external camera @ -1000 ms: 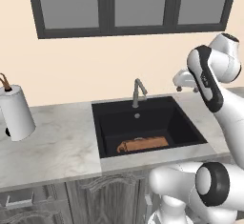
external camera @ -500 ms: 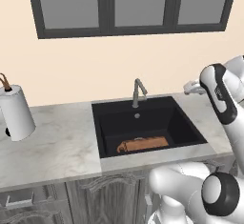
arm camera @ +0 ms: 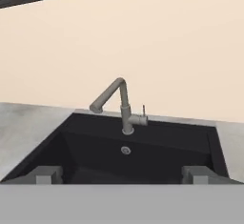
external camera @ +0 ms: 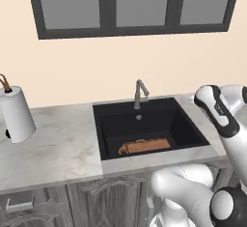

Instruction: Turn on the sink faucet with hot water and rinse the cutting board for ten seconds, then turn off the faucet. Push the cutting board to reach the water if necessary.

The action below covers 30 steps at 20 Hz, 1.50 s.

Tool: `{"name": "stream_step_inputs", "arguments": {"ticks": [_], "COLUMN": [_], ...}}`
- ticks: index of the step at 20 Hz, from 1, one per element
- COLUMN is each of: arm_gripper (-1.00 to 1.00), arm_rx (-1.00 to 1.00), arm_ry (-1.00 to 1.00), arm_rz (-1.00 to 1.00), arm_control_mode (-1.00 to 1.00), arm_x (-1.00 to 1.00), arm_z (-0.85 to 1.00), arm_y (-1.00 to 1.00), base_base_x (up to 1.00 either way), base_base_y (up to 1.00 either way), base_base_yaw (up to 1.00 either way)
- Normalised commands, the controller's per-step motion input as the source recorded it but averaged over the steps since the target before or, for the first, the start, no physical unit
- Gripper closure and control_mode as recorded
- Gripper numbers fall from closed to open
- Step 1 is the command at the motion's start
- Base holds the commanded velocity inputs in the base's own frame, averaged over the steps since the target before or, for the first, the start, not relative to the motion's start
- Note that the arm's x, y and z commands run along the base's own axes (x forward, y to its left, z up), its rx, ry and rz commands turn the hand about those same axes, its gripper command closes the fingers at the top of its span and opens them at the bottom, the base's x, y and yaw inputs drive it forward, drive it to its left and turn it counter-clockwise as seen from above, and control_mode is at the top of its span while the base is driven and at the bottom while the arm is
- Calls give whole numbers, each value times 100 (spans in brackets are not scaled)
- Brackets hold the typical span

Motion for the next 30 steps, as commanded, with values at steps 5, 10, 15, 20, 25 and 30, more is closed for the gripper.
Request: {"name": "stream_step_inputs", "arguments": {"ticks": [5,10,15,20,25,30], "arm_gripper": [-100,-100,-100,-100,-100,-100], "arm_rx": [0,0,0,0,0,0], "arm_ry": [-12,-18,-25,-9,0,0], "arm_rz": [6,6,13,13,9,11], "arm_control_mode": [-100,-100,-100,-100,-100,-100], "arm_x": [42,39,20,4,25,27], "arm_z": [-22,-24,-24,-5,0,0], "arm_y": [0,-2,-10,0,0,0], "base_base_x": [0,0,0,0,0,0], "base_base_y": [0,0,0,0,0,0], "base_base_yaw": [0,0,0,0,0,0]}}
